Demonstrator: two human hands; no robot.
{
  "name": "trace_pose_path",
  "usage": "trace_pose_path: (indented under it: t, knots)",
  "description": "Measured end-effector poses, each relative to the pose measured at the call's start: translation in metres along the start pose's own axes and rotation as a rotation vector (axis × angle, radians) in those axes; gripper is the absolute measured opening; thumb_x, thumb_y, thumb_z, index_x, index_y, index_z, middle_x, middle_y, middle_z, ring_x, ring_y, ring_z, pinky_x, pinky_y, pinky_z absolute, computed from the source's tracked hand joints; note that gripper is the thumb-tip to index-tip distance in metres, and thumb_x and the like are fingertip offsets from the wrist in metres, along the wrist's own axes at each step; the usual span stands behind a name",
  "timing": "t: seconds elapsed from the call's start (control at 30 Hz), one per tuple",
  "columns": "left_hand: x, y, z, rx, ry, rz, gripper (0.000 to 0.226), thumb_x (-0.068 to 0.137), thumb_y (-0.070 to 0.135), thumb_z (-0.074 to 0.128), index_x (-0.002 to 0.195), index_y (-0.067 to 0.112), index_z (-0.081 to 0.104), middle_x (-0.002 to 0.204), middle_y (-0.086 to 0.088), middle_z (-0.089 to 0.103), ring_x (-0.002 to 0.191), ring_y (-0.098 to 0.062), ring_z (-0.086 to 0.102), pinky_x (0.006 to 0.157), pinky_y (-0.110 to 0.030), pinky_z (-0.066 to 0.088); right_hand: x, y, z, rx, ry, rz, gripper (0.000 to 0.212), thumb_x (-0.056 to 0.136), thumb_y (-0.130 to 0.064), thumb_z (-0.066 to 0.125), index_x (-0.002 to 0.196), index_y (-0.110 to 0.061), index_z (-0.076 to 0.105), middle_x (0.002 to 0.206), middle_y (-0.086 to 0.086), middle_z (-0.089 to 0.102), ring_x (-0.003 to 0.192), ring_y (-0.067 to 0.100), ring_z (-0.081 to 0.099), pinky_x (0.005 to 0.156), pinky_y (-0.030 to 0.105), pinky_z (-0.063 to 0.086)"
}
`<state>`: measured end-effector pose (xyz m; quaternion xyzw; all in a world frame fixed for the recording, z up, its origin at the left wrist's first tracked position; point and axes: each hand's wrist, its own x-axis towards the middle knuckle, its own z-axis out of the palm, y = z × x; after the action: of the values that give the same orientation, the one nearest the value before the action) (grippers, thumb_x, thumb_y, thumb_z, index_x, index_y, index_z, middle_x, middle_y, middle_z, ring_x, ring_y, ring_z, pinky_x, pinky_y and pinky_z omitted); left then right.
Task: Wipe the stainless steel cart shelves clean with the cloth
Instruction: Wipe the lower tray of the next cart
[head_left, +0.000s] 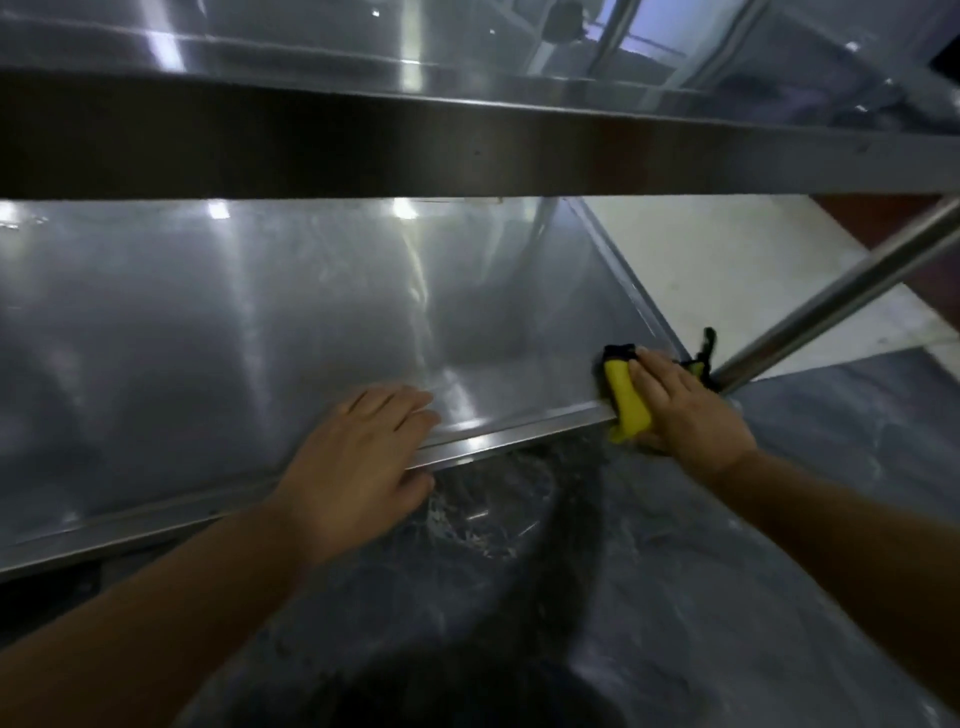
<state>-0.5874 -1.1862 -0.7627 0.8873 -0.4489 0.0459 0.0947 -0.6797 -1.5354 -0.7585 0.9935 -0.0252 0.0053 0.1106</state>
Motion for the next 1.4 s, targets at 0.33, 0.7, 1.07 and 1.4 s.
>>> trace_pose_path:
  t: [0.33,0.7,1.07,1.4]
  knots:
    - [0.002,-0.009,0.008,0.013,-0.049,-0.043,0.076,0.057,0.036,0.084,0.122,0.009,0.056,0.124,-0.013,0.059,0.112,-0.033,0.057,0.094,-0.043,0.044,-0.006,-0.02,0.002,0.17,-0.062,0.136,0.101,0.071,-0.03,0.083,0.149,-0.007,0.024,0.157,0.015,0.021,0.145,0.035,0.017,0.116,0.037,0.006]
    - [-0.009,-0.03,0.002,-0.127,-0.022,-0.185,0.102,0.051,0.056,0.071,0.136,0.005,0.046,0.131,-0.016,0.053,0.118,-0.036,0.049,0.096,-0.049,0.04,0.037,-0.19,-0.036,0.323,-0.04,-0.356,0.102,0.067,-0.042,0.075,0.15,-0.01,0.025,0.157,0.016,0.021,0.145,0.036,0.016,0.116,0.042,0.007]
    - [-0.118,-0.115,-0.022,-0.052,-0.019,-0.396,0.104,0.046,0.046,0.069,0.137,0.001,0.044,0.132,-0.021,0.052,0.118,-0.041,0.05,0.098,-0.054,0.038,0.066,-0.288,-0.052,0.311,-0.103,-0.607,0.102,0.078,-0.042,0.067,0.153,-0.018,0.003,0.161,0.007,-0.002,0.147,0.027,-0.006,0.115,0.033,-0.01]
    - [-0.24,-0.15,-0.057,0.08,0.036,-0.729,0.09,0.046,0.035,0.084,0.124,0.003,0.055,0.121,-0.017,0.059,0.111,-0.027,0.037,0.092,-0.054,0.042,0.098,-0.433,-0.088,0.393,-0.126,-0.824,0.1,0.083,-0.044,0.061,0.153,-0.018,-0.006,0.16,0.005,-0.014,0.146,0.024,-0.015,0.114,0.032,-0.015]
